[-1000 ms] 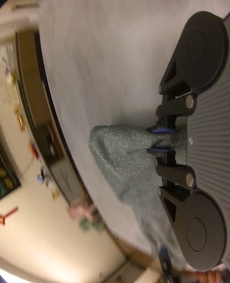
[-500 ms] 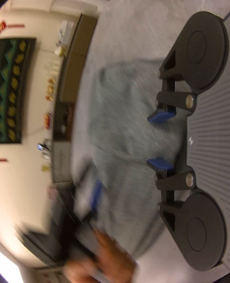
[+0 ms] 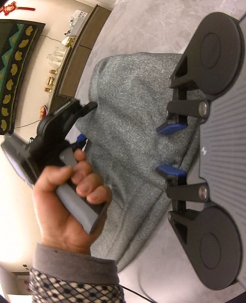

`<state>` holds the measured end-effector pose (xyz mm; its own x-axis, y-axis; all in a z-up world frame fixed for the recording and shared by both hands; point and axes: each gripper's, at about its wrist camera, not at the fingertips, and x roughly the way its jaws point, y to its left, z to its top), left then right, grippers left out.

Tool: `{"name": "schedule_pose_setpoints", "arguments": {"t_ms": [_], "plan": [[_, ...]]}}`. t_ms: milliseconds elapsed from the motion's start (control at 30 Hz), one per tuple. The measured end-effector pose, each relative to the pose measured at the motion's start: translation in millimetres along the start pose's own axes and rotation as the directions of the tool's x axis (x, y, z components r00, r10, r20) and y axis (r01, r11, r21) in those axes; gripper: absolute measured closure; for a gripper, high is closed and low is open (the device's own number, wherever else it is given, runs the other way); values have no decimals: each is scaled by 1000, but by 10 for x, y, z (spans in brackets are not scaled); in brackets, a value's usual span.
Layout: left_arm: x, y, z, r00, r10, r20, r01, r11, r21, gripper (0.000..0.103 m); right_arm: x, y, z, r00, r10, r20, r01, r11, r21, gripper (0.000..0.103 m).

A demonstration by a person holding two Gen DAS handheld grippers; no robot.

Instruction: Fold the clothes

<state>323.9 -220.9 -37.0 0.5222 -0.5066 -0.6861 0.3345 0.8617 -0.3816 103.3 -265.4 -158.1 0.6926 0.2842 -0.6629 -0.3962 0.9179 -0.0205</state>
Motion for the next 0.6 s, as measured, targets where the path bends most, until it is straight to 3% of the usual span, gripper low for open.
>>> {"name": "schedule_pose_setpoints", "arguments": {"t_ms": [67,133,233,267,300,367,400,533,600], "plan": [[-244,10,-76,999,22,29,-22,1000,2,34,-45,-44,10,1000,-1,19,0,1000,26,67],[-326,-26,-177,998,62,18,-62,998,27,35,-96,-69,46,999,-7,51,4,999,52,67],[-163,-185,-257,996,73,-57,-65,990,128,42,-118,-65,107,997,-8,79,2,997,75,65],[-112,-275,-244,997,57,-52,-47,983,176,55,-97,-46,116,997,-1,71,-5,997,73,65],[-70,-341,-211,998,22,-50,-12,981,193,60,-72,-10,114,999,13,53,-16,998,61,65],[-11,-415,-94,997,-72,-29,76,982,173,63,-15,65,98,999,43,15,-43,998,35,72],[34,-436,-48,997,-79,-19,81,981,174,63,33,115,63,998,70,-12,-69,997,18,72],[177,-281,3,999,30,-43,-25,993,113,62,41,240,-23,998,69,-1,-69,995,-73,71],[-41,-236,-27,999,45,-6,-45,996,82,59,-136,60,38,989,133,67,-133,991,2,71]]}}
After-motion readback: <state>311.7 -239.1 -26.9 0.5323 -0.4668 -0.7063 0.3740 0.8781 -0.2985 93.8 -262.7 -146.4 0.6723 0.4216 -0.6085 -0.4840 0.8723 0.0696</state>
